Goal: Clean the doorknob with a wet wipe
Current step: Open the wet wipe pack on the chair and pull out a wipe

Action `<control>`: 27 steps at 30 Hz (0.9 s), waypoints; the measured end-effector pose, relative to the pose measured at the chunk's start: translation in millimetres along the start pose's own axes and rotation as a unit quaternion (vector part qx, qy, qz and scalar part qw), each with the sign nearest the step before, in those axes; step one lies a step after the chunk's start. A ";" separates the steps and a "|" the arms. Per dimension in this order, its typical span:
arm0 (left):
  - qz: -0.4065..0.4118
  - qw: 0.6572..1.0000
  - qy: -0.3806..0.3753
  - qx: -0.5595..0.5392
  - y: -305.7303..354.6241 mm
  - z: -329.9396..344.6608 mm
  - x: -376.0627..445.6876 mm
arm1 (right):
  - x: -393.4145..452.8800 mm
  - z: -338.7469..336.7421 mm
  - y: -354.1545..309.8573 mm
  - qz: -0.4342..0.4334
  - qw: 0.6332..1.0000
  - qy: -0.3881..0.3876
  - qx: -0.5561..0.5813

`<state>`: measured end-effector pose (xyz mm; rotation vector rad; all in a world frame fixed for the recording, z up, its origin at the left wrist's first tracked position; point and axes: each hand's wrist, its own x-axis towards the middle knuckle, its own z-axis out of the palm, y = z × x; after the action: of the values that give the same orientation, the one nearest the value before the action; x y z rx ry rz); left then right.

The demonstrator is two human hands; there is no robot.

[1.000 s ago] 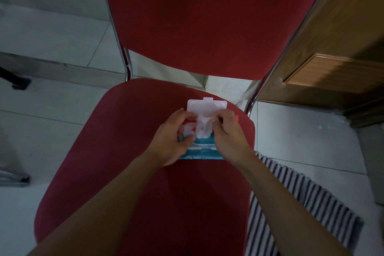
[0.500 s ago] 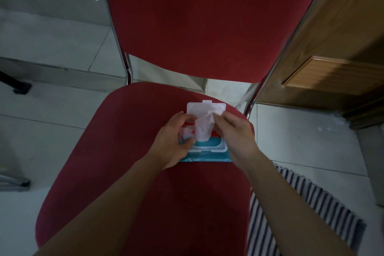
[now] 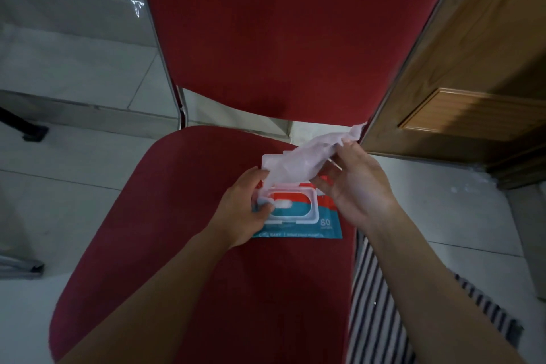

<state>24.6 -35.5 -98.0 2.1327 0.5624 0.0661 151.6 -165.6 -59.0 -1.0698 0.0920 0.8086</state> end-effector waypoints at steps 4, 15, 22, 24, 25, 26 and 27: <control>0.029 0.999 0.024 0.021 -0.8 -1.1 -1.2 | -4.9 -5.7 11.3 -0.022 0.972 0.127 -0.194; 0.063 0.994 0.074 -0.055 6.4 0.2 -6.7 | -13.9 -29.6 32.8 -0.006 0.935 0.042 -0.353; 0.007 0.991 0.135 0.016 12.0 21.6 0.9 | -15.6 -38.9 22.7 0.088 0.973 0.037 -0.212; -0.033 0.988 0.147 0.033 16.6 29.1 3.1 | -16.2 -44.5 21.1 0.119 0.981 0.026 -0.153; -0.045 0.988 0.147 0.036 19.1 31.8 4.2 | -16.6 -48.1 20.7 0.129 0.983 0.024 -0.126; -0.048 0.988 0.141 0.043 21.3 33.0 5.4 | -16.8 -51.0 20.6 0.133 0.985 0.025 -0.107; -0.042 0.989 0.130 0.057 23.1 33.2 6.0 | -16.9 -53.6 21.0 0.134 0.986 0.027 -0.097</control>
<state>46.9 -69.6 -100.4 2.2229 0.8247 0.2744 142.6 -213.3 -94.3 -1.2815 0.2093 1.0474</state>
